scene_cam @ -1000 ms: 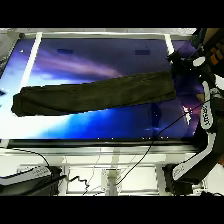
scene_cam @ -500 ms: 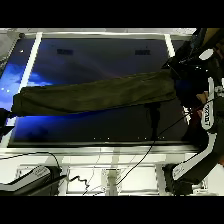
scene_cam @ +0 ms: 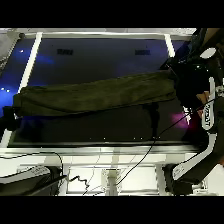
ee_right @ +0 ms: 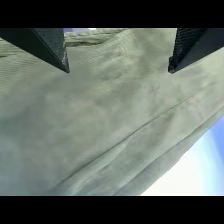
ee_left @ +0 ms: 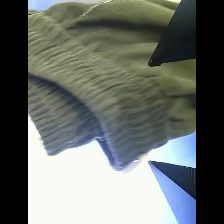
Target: Fold the clothes and pants, and hang the long-sleeved shirts on hangers.
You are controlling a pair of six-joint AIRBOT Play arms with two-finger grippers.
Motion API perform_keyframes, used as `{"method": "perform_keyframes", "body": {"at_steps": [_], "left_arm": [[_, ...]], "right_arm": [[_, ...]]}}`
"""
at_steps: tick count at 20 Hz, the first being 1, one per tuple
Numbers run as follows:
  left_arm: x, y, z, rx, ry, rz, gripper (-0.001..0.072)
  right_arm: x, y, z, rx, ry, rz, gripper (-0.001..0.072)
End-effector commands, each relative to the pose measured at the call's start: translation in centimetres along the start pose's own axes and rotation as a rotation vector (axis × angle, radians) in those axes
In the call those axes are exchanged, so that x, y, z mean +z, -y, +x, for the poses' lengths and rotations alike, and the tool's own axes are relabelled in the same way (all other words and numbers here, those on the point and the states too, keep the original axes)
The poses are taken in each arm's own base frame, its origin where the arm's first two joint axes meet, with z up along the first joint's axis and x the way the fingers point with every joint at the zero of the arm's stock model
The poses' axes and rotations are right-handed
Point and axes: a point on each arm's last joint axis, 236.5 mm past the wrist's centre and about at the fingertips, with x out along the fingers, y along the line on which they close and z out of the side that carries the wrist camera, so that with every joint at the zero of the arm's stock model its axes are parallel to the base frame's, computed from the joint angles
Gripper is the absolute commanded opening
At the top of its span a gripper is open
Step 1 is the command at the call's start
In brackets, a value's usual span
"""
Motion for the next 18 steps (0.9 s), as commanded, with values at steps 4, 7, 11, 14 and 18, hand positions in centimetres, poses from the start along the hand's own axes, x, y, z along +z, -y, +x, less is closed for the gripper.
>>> {"method": "perform_keyframes", "body": {"at_steps": [4, 7, 11, 14, 18], "left_arm": [[-0.7, -1.5, 4.1, 0.019, -0.001, 0.079, 0.0662], [0.5, 0.1, 5.3, 0.057, 0.072, 0.210, 0.0607], [1.4, 3.3, 6.2, 0.054, 0.125, 0.291, 0.0243], [1.7, 6.1, 6.1, 0.018, 0.115, 0.419, 0.0047], [0.9, 12.5, 3.1, -0.082, 0.039, 0.713, 0.0046]], "right_arm": [[-2.1, -3.8, 0.2, 0.131, -0.079, -0.014, 0.0695], [-4.7, -4.9, 0.8, 0.127, -0.166, -0.094, 0.0695], [-6.4, -6.5, 1.7, 0.134, -0.206, -0.147, 0.0695], [-9.3, -8.0, 2.3, 0.138, -0.294, -0.219, 0.0655], [-13.7, -11.4, 3.7, 0.157, -0.395, -0.324, 0.0123]]}}
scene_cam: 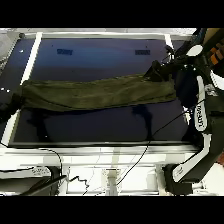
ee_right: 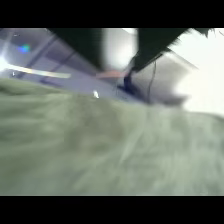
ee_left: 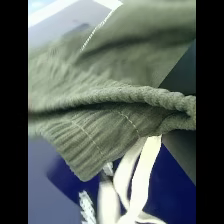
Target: Fold the clothes and pants, and hang the long-sleeved shirts on hangers.
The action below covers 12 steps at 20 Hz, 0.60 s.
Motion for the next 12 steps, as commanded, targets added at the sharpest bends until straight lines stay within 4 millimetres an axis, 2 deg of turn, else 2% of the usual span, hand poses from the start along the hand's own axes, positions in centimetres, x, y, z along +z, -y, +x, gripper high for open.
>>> {"method": "perform_keyframes", "body": {"at_steps": [1, 2, 4, 6, 8, 12], "left_arm": [[2.3, 5.5, -2.8, -0.109, -0.018, 0.208, 0.0046], [3.2, 7.3, -4.1, -0.142, 0.001, 0.238, 0.0047], [4.7, 11.1, -7.1, -0.202, 0.050, 0.303, 0.0047], [5.8, 14.7, -10.6, -0.247, 0.114, 0.368, 0.0047], [5.8, 18.3, -14.0, -0.307, 0.154, 0.434, 0.0047], [3.9, 25.2, -19.6, -0.455, 0.200, 0.522, 0.0047]], "right_arm": [[-0.5, -4.0, 3.1, 0.016, -0.008, -0.100, 0.0048], [0.9, -5.4, 4.3, 0.016, 0.064, -0.136, 0.0017], [4.1, -7.9, 6.5, -0.040, 0.237, -0.229, 0.0016], [5.1, -10.6, 9.3, -0.079, 0.332, -0.280, 0.0015], [4.2, -14.4, 12.9, -0.049, 0.362, -0.343, 0.0014], [-0.1, -20.5, 21.1, 0.038, 0.355, -0.373, 0.0014]]}}
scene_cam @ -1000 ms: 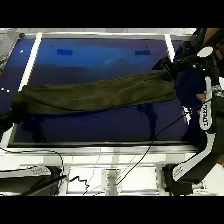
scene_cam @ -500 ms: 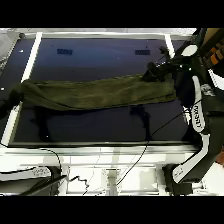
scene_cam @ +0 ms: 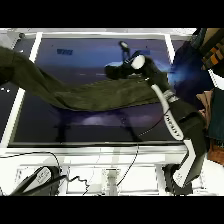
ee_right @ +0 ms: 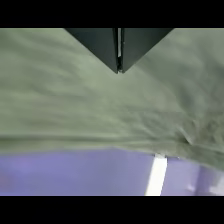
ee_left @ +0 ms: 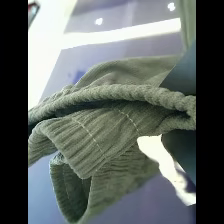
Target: Fold the clothes and pants, and hang the long-sleeved shirts on hangers.
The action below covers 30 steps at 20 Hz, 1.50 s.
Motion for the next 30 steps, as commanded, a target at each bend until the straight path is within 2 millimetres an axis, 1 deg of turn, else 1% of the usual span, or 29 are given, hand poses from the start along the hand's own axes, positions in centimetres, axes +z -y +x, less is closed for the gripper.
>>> {"method": "perform_keyframes", "body": {"at_steps": [1, 2, 3, 5, 7, 8, 9, 10, 11, 12, 13, 14, 15, 16, 17, 18, 20, 22, 23, 24, 25, 26, 27, 28, 29, 30], "left_arm": [[2.6, 7.5, -2.9, -0.139, 0.077, 0.057, 0.0047], [3.1, 9.0, -3.3, -0.175, 0.098, 0.051, 0.0048], [3.4, 10.1, -3.6, -0.198, 0.110, 0.052, 0.0047], [3.2, 11.0, -3.6, -0.221, 0.105, 0.057, 0.0047], [2.8, 11.1, -3.2, -0.227, 0.094, 0.052, 0.0048], [2.6, 10.9, -2.9, -0.226, 0.086, 0.045, 0.0048], [2.4, 10.6, -2.5, -0.225, 0.078, 0.039, 0.0048], [2.0, 10.4, -2.1, -0.224, 0.067, 0.031, 0.0048], [1.7, 10.4, -1.8, -0.228, 0.056, 0.025, 0.0048], [1.2, 10.5, -1.3, -0.236, 0.042, 0.020, 0.0048], [0.7, 10.8, -0.7, -0.248, 0.025, 0.016, 0.0048], [-0.2, 11.5, 0.1, -0.270, 0.000, 0.012, 0.0048], [-1.1, 12.4, 0.9, -0.297, -0.029, 0.009, 0.0048], [-2.6, 13.8, 1.9, -0.334, -0.069, 0.007, 0.0048], [-4.1, 15.4, 2.8, -0.374, -0.112, 0.007, 0.0048], [-6.2, 17.4, 3.9, -0.422, -0.166, 0.008, 0.0048], [-10.6, 21.6, 5.6, -0.510, -0.276, 0.014, 0.0048], [-15.5, 25.0, 7.5, -0.554, -0.370, 0.021, 0.0048], [-18.0, 26.7, 8.4, -0.569, -0.414, 0.023, 0.0089], [-21.1, 28.3, 8.9, -0.591, -0.474, 0.030, 0.0348], [-23.9, 30.0, 8.6, -0.622, -0.550, 0.010, 0.0708], [-26.2, 31.4, 8.0, -0.640, -0.622, -0.024, 0.0695], [-27.6, 32.4, 7.4, -0.660, -0.668, -0.032, 0.0695], [-28.3, 32.9, 7.0, -0.676, -0.688, -0.027, 0.0694], [-28.1, 33.0, 6.8, -0.683, -0.690, -0.027, 0.0694], [-27.4, 32.5, 6.9, -0.678, -0.677, -0.033, 0.0693]], "right_arm": [[-3.1, -7.0, 6.0, 0.076, 0.059, -0.016, 0.0014], [-5.0, -8.6, 7.5, 0.101, 0.036, -0.002, 0.0014], [-7.3, -10.4, 9.0, 0.130, 0.001, 0.003, 0.0014], [-11.7, -13.6, 10.8, 0.176, -0.071, 0.004, 0.0014], [-14.9, -16.7, 11.2, 0.208, -0.118, -0.040, 0.0014], [-16.0, -17.8, 11.2, 0.220, -0.133, -0.059, 0.0014], [-16.9, -18.5, 11.2, 0.226, -0.147, -0.069, 0.0014], [-17.3, -18.4, 11.2, 0.221, -0.160, -0.080, 0.0014], [-17.6, -17.9, 11.2, 0.202, -0.174, -0.101, 0.0015], [-17.5, -16.6, 11.1, 0.169, -0.188, -0.129, 0.0016], [-17.0, -14.5, 10.9, 0.119, -0.205, -0.160, 0.0016], [-16.0, -12.1, 10.3, 0.065, -0.224, -0.180, 0.0016], [-14.7, -9.6, 9.3, 0.013, -0.234, -0.187, 0.0016], [-12.7, -6.6, 7.9, -0.043, -0.234, -0.183, 0.0016], [-10.5, -4.0, 6.2, -0.089, -0.221, -0.167, 0.0016], [-8.2, -1.4, 4.3, -0.128, -0.202, -0.142, 0.0017], [-3.7, 3.7, -0.4, -0.186, -0.150, -0.058, 0.0016], [-0.7, 8.1, -4.6, -0.231, -0.108, 0.018, 0.0016], [0.3, 10.2, -6.7, -0.253, -0.092, 0.058, 0.0016], [0.9, 12.2, -8.5, -0.273, -0.086, 0.095, 0.0016], [1.1, 13.8, -9.9, -0.291, -0.092, 0.126, 0.0016], [0.8, 15.3, -11.3, -0.307, -0.108, 0.157, 0.0016], [0.5, 16.3, -12.3, -0.319, -0.126, 0.182, 0.0016], [0.2, 17.2, -13.1, -0.329, -0.140, 0.202, 0.0016], [0.0, 17.9, -13.6, -0.336, -0.150, 0.217, 0.0016], [-0.1, 18.5, -14.0, -0.342, -0.153, 0.228, 0.0016]]}}
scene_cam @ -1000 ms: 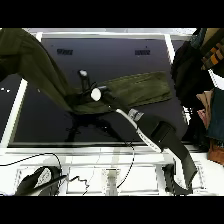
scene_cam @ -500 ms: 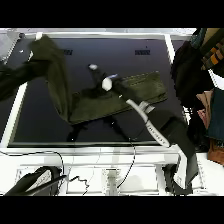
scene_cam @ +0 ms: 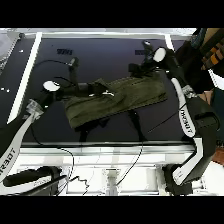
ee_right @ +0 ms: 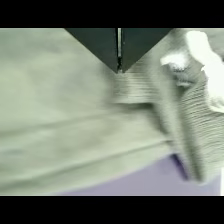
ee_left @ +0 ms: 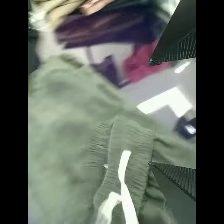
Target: Fold the clothes and pants, and hang the long-sleeved shirts on hangers.
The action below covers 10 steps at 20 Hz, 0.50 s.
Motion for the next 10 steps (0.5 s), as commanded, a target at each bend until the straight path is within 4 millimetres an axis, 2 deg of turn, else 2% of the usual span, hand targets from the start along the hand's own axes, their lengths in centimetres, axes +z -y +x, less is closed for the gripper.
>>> {"method": "perform_keyframes", "body": {"at_steps": [1, 3, 4, 6, 7, 8, 9, 10], "left_arm": [[-0.9, 0.4, 0.3, -0.025, -0.037, -0.035, 0.0691], [0.9, -2.1, -3.3, 0.015, -0.001, -0.112, 0.0683], [1.6, -4.3, -5.8, 0.066, 0.013, -0.141, 0.0683], [1.8, -10.0, -11.7, 0.235, 0.026, -0.217, 0.0683], [1.3, -12.9, -15.0, 0.329, 0.024, -0.254, 0.0683], [0.2, -15.0, -17.7, 0.392, 0.009, -0.296, 0.0683], [-1.5, -16.1, -19.6, 0.411, -0.023, -0.349, 0.0684], [-3.4, -16.6, -20.6, 0.399, -0.059, -0.409, 0.0687]], "right_arm": [[-0.5, 3.8, -1.8, -0.034, -0.046, 0.061, 0.0016], [-0.4, 4.1, -1.9, -0.036, -0.043, 0.057, 0.0016], [-0.4, 4.1, -1.9, -0.035, -0.043, 0.038, 0.0016], [-0.4, 4.1, -1.9, -0.035, -0.043, 0.021, 0.0016], [-0.4, 4.1, -1.9, -0.035, -0.043, 0.019, 0.0016], [-0.3, 4.1, -1.9, -0.035, -0.042, 0.016, 0.0016], [-0.3, 4.1, -1.8, -0.035, -0.039, 0.015, 0.0016], [-0.1, 4.1, -1.8, -0.034, -0.034, 0.014, 0.0016]]}}
